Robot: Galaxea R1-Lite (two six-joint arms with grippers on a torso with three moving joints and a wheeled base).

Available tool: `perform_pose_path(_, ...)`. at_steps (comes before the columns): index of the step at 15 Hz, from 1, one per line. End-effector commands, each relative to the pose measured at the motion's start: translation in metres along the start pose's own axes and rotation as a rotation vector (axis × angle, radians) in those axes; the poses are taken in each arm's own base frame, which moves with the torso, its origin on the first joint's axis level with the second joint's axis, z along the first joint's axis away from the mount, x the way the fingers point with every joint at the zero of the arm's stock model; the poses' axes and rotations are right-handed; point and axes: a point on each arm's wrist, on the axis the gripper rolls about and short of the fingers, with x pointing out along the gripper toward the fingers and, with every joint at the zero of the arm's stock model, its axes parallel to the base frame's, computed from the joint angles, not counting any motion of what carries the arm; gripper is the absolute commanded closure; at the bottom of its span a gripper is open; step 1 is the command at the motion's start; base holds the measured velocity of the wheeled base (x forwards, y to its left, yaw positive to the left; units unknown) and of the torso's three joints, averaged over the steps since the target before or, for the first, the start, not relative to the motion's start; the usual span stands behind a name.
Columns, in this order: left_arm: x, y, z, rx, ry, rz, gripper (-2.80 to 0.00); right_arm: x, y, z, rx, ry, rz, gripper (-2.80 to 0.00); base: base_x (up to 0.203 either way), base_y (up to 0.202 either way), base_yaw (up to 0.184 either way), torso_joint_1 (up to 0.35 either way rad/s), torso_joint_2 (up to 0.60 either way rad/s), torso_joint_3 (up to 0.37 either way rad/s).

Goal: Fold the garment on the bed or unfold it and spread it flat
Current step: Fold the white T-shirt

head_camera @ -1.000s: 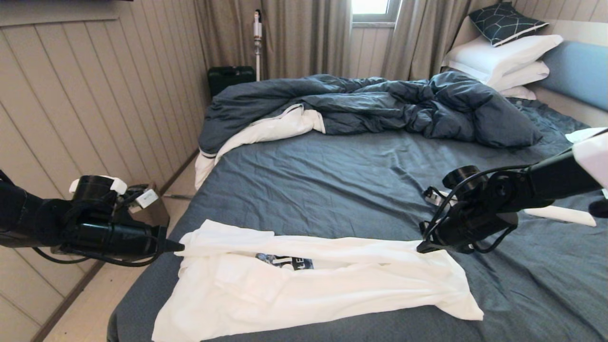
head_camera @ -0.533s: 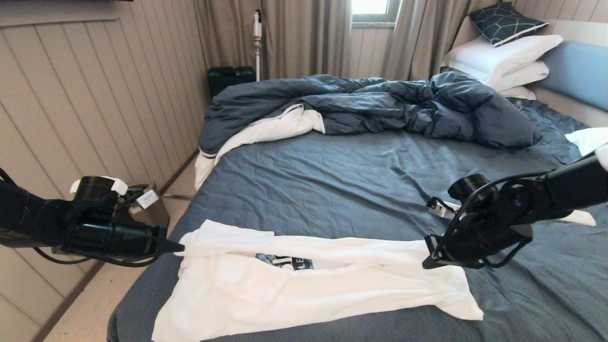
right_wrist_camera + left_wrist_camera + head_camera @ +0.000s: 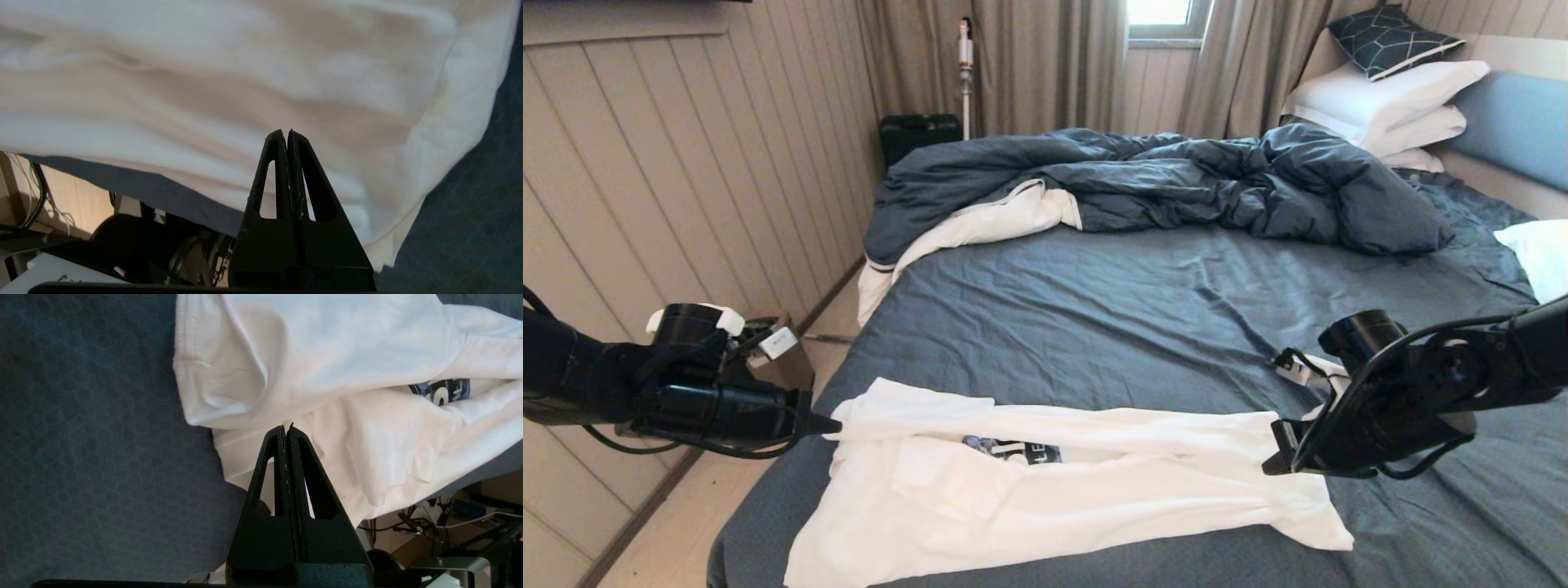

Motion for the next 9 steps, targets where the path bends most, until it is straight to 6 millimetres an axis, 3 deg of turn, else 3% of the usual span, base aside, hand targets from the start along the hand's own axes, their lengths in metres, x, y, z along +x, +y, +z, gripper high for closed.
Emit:
perform_pose_path(1,0.001,0.001,-0.001,-0.004,0.003,-0.003,0.00,-0.008,0.002,0.011,-0.010,-0.054,0.001,0.00,0.000,0.000,0.000,0.000,0.00,0.000)
perform_pose_path(3,0.001,0.001,0.000,-0.004,0.002,-0.003,0.00,-0.003,0.001,0.028,-0.013,-0.079,-0.002,0.00,0.000,0.000,0.000,0.000,0.00,0.000)
perform_pose_path(9,0.001,0.001,0.000,-0.004,0.002,-0.005,0.00,0.038,-0.011,0.053,0.000,-0.049,-0.029,0.00,0.000,0.000,0.000,0.000,0.00,0.000)
